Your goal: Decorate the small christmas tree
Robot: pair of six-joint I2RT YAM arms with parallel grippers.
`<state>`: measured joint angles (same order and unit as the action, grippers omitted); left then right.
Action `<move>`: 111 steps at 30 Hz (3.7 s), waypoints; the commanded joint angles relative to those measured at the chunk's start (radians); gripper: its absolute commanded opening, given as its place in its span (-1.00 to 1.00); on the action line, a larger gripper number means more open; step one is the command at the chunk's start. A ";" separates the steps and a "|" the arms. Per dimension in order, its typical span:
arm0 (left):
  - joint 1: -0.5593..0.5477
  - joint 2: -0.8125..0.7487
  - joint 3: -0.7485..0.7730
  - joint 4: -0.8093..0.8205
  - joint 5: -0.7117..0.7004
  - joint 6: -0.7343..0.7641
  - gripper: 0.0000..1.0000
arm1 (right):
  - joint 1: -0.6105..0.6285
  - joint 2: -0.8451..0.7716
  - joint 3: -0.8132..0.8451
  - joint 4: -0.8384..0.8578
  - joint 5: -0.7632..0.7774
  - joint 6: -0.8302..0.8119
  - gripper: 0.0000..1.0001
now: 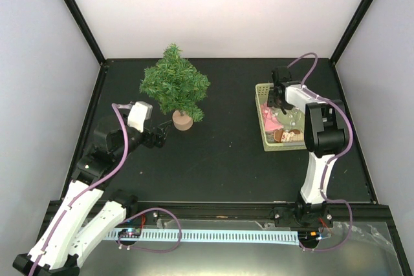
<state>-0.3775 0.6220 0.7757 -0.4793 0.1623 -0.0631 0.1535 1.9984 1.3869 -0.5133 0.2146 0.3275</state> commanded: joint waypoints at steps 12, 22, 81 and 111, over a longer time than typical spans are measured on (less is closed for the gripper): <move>-0.004 -0.007 0.003 0.016 -0.003 0.005 0.97 | -0.006 0.041 0.056 -0.053 -0.019 0.006 -0.27; -0.004 -0.011 0.004 0.014 -0.006 0.005 0.98 | -0.007 0.015 0.036 -0.041 -0.009 -0.030 -0.76; -0.007 0.047 0.155 0.131 0.430 -0.116 0.79 | 0.276 -0.678 0.732 -0.061 -0.775 0.163 -0.98; -0.018 0.113 0.033 0.009 0.269 -0.192 0.72 | 0.658 -0.658 -0.122 -0.190 -0.014 -0.351 0.17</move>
<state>-0.3885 0.7269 0.8234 -0.4374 0.4835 -0.2314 0.8177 1.3594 1.3567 -0.6125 -0.0483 0.2626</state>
